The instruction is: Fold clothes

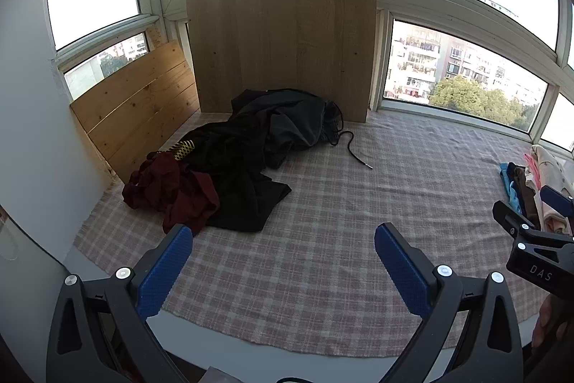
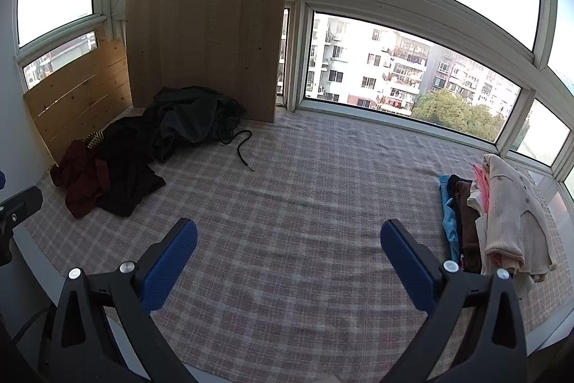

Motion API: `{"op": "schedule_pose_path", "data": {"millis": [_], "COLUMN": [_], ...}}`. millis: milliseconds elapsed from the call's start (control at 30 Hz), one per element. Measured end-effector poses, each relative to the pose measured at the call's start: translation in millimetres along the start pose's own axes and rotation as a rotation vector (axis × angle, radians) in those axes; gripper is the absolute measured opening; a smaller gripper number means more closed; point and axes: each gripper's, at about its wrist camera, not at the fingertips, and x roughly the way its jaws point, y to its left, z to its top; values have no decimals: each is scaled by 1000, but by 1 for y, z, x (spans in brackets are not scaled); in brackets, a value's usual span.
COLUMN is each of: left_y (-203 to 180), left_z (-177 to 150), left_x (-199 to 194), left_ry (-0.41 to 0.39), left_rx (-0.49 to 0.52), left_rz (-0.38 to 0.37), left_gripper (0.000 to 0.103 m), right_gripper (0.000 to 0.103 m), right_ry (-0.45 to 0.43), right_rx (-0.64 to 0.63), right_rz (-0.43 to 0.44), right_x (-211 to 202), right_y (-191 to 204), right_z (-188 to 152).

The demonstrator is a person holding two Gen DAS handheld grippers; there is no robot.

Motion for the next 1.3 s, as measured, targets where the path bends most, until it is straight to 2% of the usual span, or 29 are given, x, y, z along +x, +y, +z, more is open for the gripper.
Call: {"op": "schedule_pose_path", "data": {"millis": [433, 667, 800, 1067, 1200, 1300], "left_y": [48, 93, 130, 234, 261, 270], "left_z": [-11, -15, -11, 3, 19, 36], "left_x": [8, 13, 16, 31, 46, 56], "left_ry": [54, 74, 66, 24, 13, -17], "left_rx": [-68, -122, -156, -305, -226, -163], "left_rz": [111, 123, 135, 174, 218, 223], "left_gripper": [102, 102, 102, 102, 102, 102], "right_gripper": [103, 103, 103, 103, 103, 103], "right_ry": [19, 23, 10, -42, -49, -93], "right_rx": [-70, -95, -79, -60, -9, 34], "right_rz": [123, 172, 195, 228, 246, 250], "right_x": [27, 39, 44, 49, 60, 66], "right_y": [47, 86, 109, 143, 143, 141], "right_z": [21, 35, 50, 90, 119, 142]}}
